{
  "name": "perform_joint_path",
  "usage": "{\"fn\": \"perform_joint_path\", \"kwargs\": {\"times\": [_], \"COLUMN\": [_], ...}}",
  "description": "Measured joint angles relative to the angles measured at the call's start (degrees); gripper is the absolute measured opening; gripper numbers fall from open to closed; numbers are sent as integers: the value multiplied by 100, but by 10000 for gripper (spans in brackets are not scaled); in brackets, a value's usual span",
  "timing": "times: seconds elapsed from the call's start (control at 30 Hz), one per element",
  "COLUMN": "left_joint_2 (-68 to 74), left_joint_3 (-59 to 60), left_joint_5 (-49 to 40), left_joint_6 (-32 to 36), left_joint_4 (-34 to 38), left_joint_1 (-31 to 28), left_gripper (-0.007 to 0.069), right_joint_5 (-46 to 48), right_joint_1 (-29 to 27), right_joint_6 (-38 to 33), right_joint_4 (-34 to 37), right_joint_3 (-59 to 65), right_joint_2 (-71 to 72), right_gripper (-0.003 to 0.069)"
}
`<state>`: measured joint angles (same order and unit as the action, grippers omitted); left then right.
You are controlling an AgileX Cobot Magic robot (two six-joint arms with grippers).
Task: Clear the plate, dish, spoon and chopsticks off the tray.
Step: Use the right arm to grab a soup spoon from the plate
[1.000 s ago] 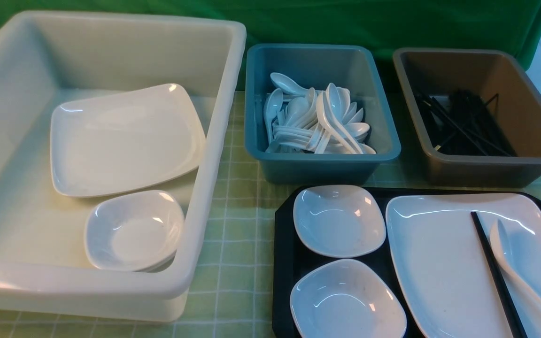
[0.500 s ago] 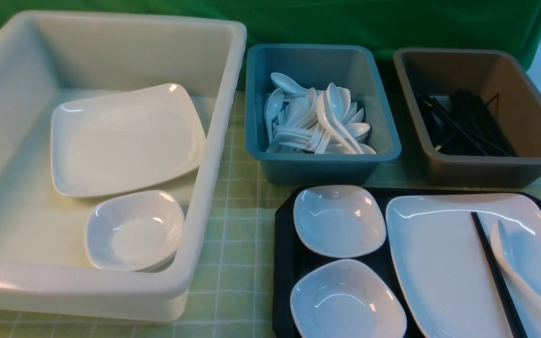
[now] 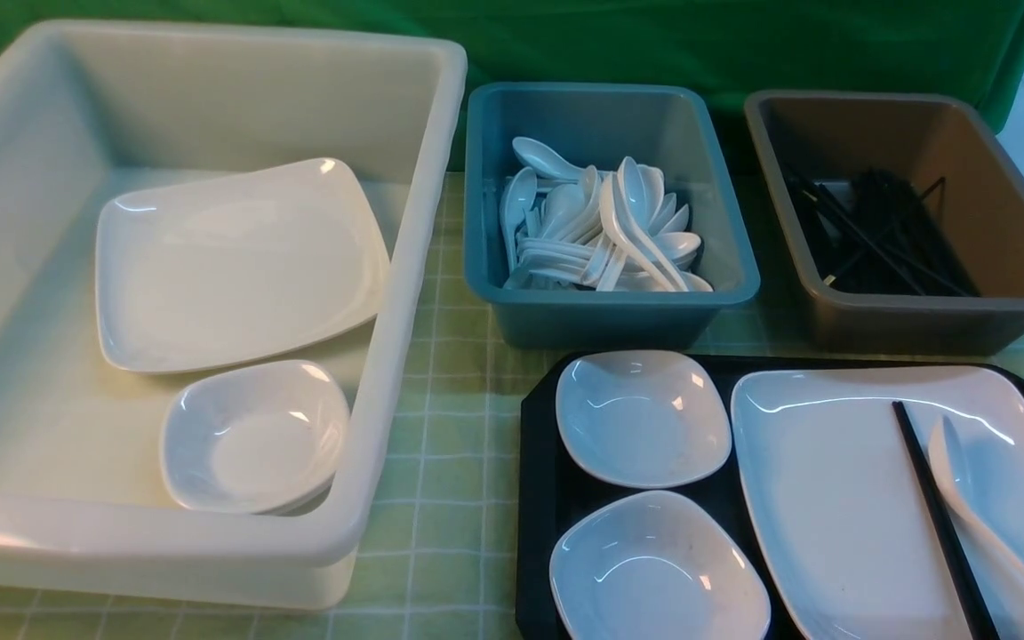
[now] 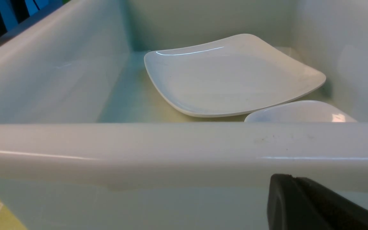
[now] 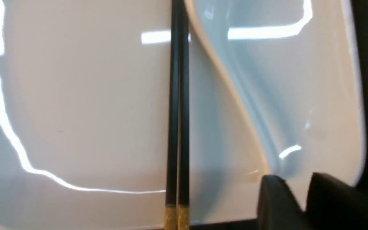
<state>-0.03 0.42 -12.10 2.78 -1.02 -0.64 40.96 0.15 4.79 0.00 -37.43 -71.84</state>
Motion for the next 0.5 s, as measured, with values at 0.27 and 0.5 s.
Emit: {"fn": "perform_joint_path", "kwargs": {"times": [0.27,0.5], "left_joint_2": [0,0], "left_joint_3": [0,0], "left_joint_5": [0,0], "left_joint_6": [0,0], "left_joint_4": [0,0], "left_joint_1": [0,0], "left_gripper": [-2,-2], "right_joint_5": [-190,-274], "right_joint_1": [0,0], "right_joint_6": [-431,-672], "right_joint_4": [0,0], "right_joint_3": [-832,-982], "right_joint_2": [-1754,-2250], "right_gripper": [360,330]}}
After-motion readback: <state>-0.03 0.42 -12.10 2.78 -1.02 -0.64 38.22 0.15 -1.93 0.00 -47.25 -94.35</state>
